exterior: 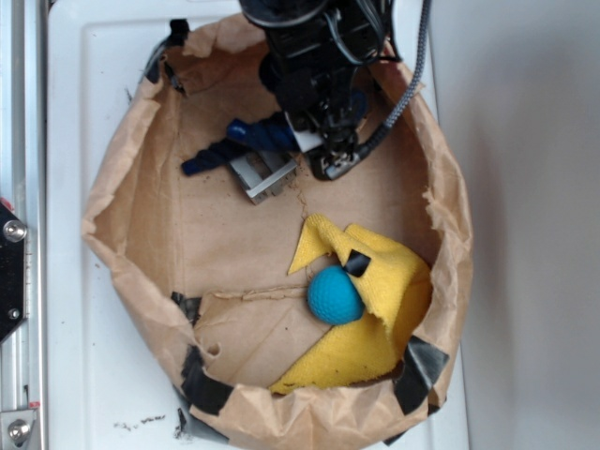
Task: Grab the blue rope.
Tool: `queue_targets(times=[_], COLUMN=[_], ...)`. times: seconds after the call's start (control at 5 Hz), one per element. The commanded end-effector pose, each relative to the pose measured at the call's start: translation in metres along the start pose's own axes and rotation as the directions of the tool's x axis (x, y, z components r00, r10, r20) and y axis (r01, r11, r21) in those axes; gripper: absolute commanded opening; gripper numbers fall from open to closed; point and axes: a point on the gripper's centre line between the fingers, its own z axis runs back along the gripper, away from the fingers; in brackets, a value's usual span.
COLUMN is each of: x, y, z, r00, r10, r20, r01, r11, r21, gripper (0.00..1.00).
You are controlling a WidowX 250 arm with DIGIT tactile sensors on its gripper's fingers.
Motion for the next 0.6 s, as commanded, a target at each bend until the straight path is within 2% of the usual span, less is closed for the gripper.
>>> queue_targets(times=[0.0, 0.2, 0.4], x=[0.010, 0.001, -0.003], y=[-0.022, -0.034, -0.037], z=[0.047, 0.053, 0.058], r00=[0.998, 0.999, 0.998], r10=[-0.021, -0.036, -0.069], r20=[0.062, 0.029, 0.003], r01=[0.021, 0.036, 0.069], r11=[1.000, 0.999, 0.997], r21=[0.004, 0.003, -0.022], gripper=[0.00, 0.00, 0.00])
